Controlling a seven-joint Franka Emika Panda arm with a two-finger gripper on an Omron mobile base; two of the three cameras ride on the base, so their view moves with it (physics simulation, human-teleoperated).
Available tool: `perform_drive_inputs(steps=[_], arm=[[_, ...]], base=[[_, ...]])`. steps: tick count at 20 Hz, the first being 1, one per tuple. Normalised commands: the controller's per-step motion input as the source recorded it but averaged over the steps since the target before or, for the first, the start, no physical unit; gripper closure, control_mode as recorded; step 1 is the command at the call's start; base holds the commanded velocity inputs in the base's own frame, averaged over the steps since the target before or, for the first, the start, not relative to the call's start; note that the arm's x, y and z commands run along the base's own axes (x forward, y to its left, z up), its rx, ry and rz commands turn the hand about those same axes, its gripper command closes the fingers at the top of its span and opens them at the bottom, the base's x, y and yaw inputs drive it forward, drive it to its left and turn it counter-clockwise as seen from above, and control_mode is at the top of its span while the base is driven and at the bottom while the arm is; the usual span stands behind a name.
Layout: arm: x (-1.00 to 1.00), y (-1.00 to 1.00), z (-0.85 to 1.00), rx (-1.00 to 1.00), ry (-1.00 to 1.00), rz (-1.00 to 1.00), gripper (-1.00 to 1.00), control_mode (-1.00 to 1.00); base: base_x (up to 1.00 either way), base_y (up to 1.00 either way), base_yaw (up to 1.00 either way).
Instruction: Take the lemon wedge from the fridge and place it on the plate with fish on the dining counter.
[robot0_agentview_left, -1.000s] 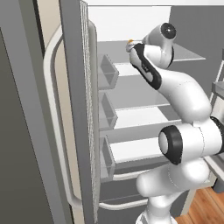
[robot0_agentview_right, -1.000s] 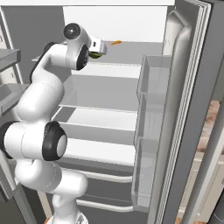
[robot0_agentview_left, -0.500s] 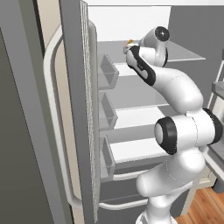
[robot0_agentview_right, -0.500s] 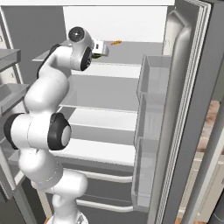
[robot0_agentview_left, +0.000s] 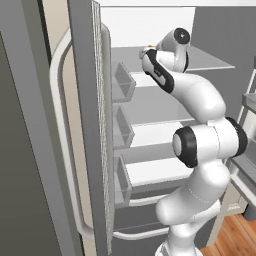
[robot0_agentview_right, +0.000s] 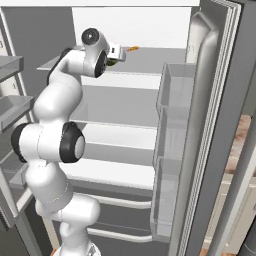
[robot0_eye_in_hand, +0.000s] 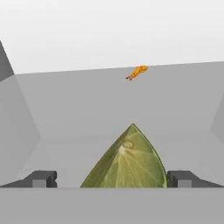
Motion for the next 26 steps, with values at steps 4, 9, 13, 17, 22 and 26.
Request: perform_drive_inputs(steps=[4, 9, 13, 17, 22, 26], arm=[[0.04, 0.00, -0.07, 0.00, 0.00, 0.00, -1.00, -1.00], [0.00, 0.00, -0.20, 0.00, 0.00, 0.00, -1.00, -1.00], [0.00, 0.00, -0.33, 0.01, 0.00, 0.00, -1.00, -1.00], [0.00, 0.00, -0.27, 0.00, 0.00, 0.00, 1.00, -1.00], [0.01, 0.00, -0.04, 0.01, 0.00, 0.00, 1.00, -1.00], [-0.07, 0.00, 0.00, 0.00, -0.01, 0.00, 1.00, -1.00]], base=[[0.00, 0.00, 0.00], [0.00, 0.00, 0.00], [0.00, 0.00, 0.00], [0.00, 0.00, 0.00], [0.00, 0.00, 0.00], [0.00, 0.00, 0.00]])
